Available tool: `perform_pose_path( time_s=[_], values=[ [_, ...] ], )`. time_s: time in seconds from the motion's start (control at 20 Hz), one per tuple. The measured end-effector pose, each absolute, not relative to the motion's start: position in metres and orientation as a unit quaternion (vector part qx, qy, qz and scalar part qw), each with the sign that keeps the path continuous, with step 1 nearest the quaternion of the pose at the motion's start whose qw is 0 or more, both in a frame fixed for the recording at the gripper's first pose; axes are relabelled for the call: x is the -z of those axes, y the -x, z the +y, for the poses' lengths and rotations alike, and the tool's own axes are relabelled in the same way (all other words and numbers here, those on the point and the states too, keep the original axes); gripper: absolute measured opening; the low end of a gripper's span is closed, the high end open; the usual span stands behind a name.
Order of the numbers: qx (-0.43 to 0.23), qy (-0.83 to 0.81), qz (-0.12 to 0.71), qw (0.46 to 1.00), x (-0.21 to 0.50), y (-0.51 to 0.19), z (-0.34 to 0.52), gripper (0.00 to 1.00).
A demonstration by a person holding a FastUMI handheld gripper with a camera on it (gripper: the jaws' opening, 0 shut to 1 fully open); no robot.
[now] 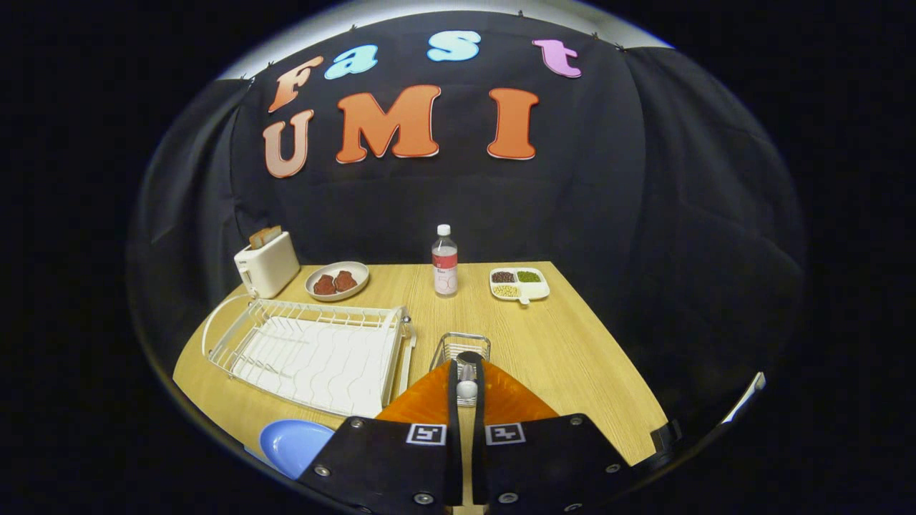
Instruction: Take the plate from the dish rack, then take the spoon from the basket and place it into the plate.
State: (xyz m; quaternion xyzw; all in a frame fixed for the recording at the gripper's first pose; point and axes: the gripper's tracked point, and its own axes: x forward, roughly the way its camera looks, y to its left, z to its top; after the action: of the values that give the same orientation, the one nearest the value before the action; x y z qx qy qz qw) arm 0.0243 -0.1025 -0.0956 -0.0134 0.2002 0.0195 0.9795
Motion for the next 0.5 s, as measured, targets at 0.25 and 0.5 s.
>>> perform_pose_path(
  time_s=[0.25,0.5],
  values=[
    [-0.022,-0.005,0.186,0.982,0.072,0.028,-0.073,0.05],
    [-0.029,-0.017,0.186,0.982,0.069,0.073,-0.036,0.05]
  ],
)
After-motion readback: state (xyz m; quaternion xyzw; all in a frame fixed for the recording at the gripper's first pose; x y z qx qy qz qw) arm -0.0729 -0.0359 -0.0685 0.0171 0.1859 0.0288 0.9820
